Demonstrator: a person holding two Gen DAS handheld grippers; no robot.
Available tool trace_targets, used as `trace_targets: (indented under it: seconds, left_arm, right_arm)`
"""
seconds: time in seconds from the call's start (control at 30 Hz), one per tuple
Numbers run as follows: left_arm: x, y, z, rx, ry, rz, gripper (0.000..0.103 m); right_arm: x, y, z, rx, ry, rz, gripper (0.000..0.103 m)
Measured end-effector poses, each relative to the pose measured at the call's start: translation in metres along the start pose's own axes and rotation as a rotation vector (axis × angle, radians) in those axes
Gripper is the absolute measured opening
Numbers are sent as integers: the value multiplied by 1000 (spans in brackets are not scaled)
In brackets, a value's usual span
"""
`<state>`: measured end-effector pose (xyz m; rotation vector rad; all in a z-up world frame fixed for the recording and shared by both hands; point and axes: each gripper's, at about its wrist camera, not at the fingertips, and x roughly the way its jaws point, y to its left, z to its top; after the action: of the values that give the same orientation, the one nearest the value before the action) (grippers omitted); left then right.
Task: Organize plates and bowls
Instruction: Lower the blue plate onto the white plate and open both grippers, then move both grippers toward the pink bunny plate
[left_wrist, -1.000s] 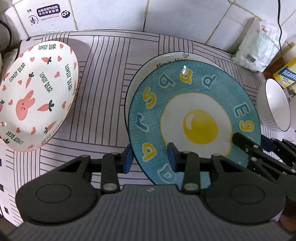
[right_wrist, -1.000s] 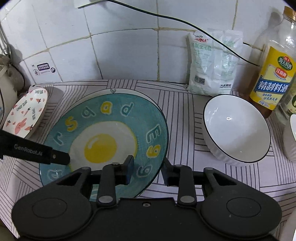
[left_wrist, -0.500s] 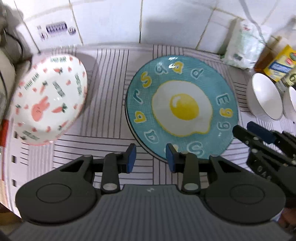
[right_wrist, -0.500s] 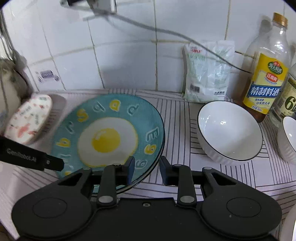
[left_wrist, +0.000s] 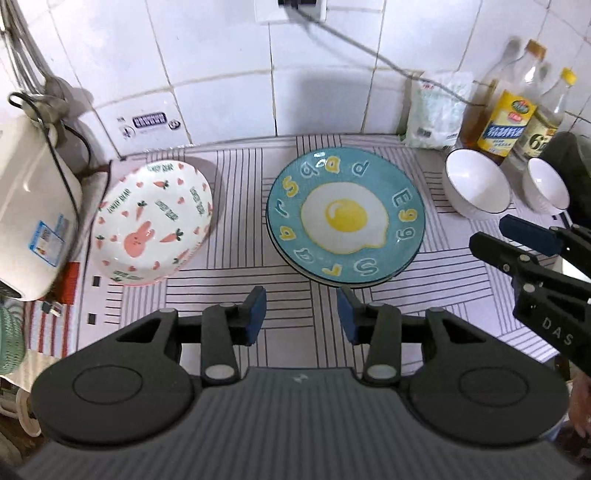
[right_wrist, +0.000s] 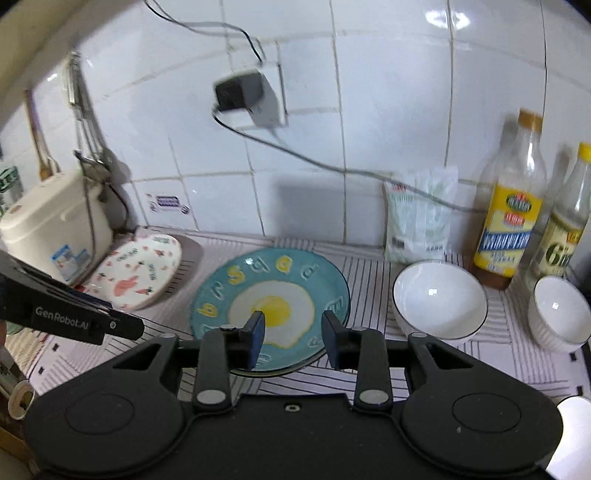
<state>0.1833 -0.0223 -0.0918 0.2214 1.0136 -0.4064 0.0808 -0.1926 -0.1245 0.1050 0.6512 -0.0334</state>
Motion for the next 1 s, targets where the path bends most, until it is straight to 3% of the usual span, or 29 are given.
trace_targets:
  seconds: [0.4,0.6,0.67,0.83,1.0]
  left_arm:
    - [-60,5,-24,-7,-47,40,51]
    - [-72,20,-35,-56,-28,45,57]
    - [-72,27,-39,-79,-12,39,66]
    - [-62,51,-55,-139,28,59,72]
    - [-55,79,-63,-165,-15,94,79]
  right_arm:
    - [-48,12,2,-76,-24,42,55]
    - [-63,14,0,-101,-38,88,65]
    - [-63,13,-1,-89,-37,116,67]
    - [-55,6,-8,35,-16,253,67]
    - [-53,25,-7,-3,-30,304,71]
